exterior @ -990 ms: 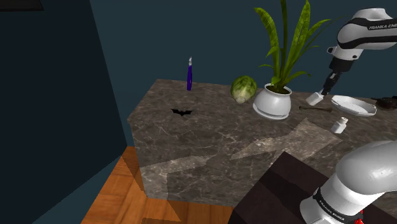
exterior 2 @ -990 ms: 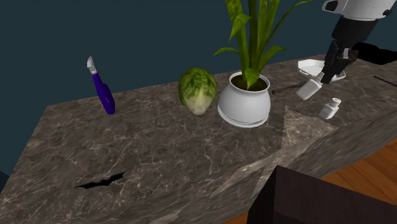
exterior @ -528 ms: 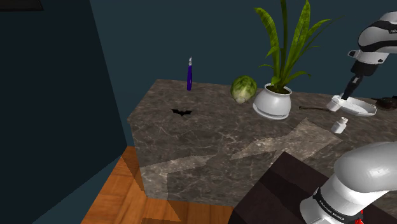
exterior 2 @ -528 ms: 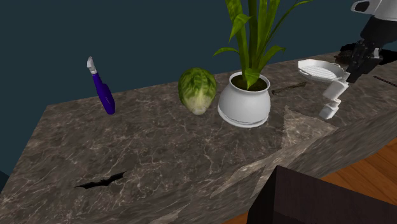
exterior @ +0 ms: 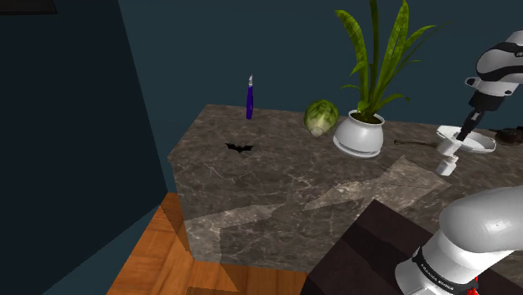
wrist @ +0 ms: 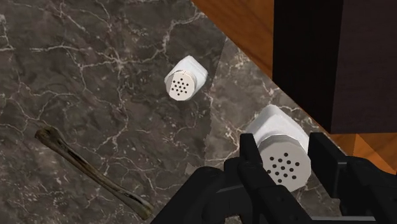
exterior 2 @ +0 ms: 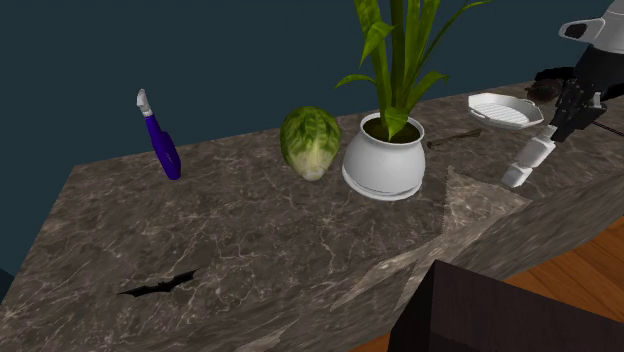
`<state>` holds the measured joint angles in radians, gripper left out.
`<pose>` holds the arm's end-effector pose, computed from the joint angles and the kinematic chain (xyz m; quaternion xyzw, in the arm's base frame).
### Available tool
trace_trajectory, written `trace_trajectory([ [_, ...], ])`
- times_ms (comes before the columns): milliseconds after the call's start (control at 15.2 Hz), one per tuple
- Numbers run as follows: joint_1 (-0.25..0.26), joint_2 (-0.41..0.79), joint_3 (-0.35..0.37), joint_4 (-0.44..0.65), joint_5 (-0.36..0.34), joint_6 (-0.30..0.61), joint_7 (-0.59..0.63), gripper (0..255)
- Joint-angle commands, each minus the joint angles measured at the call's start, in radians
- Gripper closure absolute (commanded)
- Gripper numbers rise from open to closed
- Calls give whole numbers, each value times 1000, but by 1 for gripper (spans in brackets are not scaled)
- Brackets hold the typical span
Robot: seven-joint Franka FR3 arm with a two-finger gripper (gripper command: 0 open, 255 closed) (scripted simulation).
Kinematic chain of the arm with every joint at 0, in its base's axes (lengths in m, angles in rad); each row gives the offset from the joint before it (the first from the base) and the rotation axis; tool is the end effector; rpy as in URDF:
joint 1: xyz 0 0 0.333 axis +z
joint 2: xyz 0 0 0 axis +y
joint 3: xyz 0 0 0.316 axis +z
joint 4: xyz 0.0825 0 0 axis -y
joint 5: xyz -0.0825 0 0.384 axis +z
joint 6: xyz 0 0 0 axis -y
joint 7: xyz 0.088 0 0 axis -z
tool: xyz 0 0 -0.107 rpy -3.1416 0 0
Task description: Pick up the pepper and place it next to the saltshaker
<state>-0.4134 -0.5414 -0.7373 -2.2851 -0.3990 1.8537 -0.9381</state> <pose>0.1210 -0.4197 0.4980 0.9998 -0.0116 -0.0102 0.0110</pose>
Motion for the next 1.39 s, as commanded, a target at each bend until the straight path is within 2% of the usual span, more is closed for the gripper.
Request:
trace_trajectory([
  [0,0,5,-10,-21,-4,27,1,255],
  [1320,24,120,-135,-205,-26,326,-6,255],
])
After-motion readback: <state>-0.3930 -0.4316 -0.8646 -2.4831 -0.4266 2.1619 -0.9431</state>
